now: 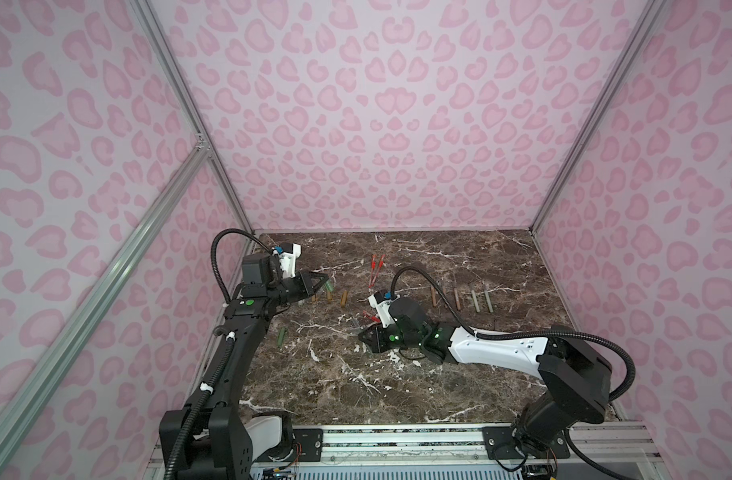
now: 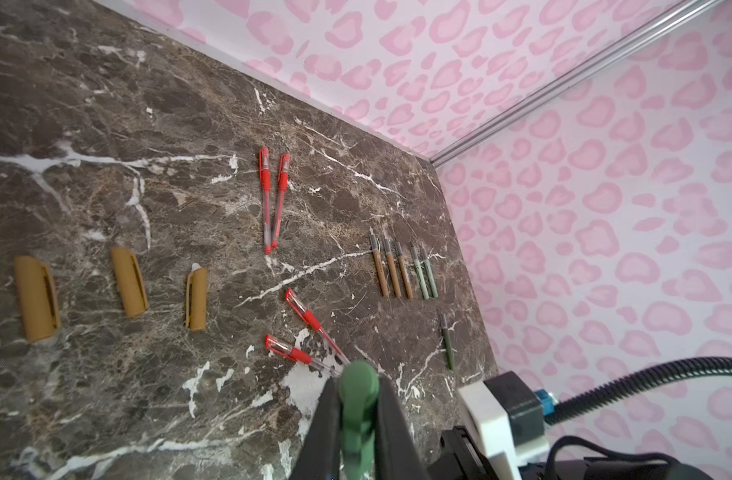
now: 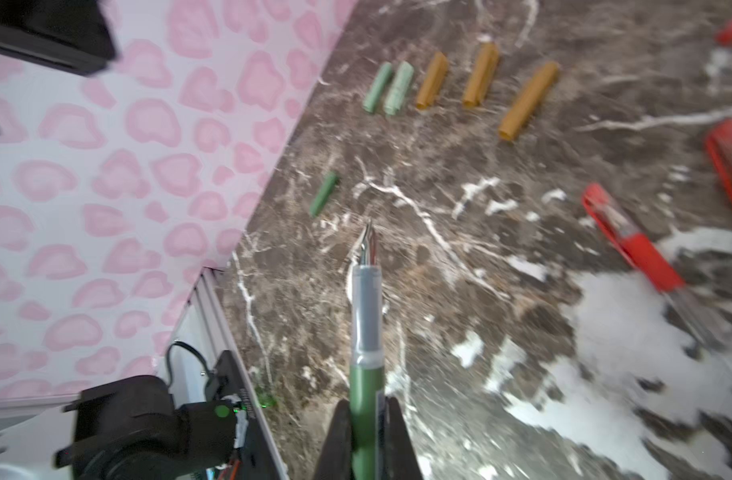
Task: Open the pen caps
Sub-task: 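Pull the cap off with the left gripper, drawing both grippers apart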
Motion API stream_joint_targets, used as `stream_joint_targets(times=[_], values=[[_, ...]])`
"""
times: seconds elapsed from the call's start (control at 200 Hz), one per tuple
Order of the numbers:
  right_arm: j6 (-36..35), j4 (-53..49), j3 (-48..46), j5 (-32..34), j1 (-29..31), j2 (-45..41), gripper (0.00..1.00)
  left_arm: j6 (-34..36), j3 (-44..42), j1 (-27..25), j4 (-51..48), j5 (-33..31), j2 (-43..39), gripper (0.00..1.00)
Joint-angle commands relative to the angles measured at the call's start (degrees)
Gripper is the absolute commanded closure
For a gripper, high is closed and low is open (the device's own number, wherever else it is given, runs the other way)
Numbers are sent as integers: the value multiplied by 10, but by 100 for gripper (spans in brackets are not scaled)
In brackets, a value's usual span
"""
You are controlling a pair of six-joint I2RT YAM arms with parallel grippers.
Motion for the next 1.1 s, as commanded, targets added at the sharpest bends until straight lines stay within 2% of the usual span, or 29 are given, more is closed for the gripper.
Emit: stream_joint_targets(times=[0.0, 0.2, 0.385, 0.595, 0.78, 0.83, 1.095], values=[[-1, -29, 2, 3, 0, -5, 100, 23, 4, 7, 27, -37, -6, 96], [-10, -56, -18, 29, -8, -46, 100, 76, 19, 9, -41, -88, -14, 96], [-12, -94, -56, 78, -25, -110, 100, 172, 23, 9, -163, -165, -40, 96], [-33, -192, -81, 132, -59, -177, 100, 257, 14, 9, -267, -226, -45, 96], [-42, -256, -113, 159, -112, -236, 100, 291, -37, 8, -250, -290, -38, 96], [-35, -271, -125, 178, -124, -253, 100, 296, -43, 9, -246, -305, -28, 96], [-30, -312, -187, 190, -218, -332, 100, 338, -58, 9, -238, -375, 49, 97]])
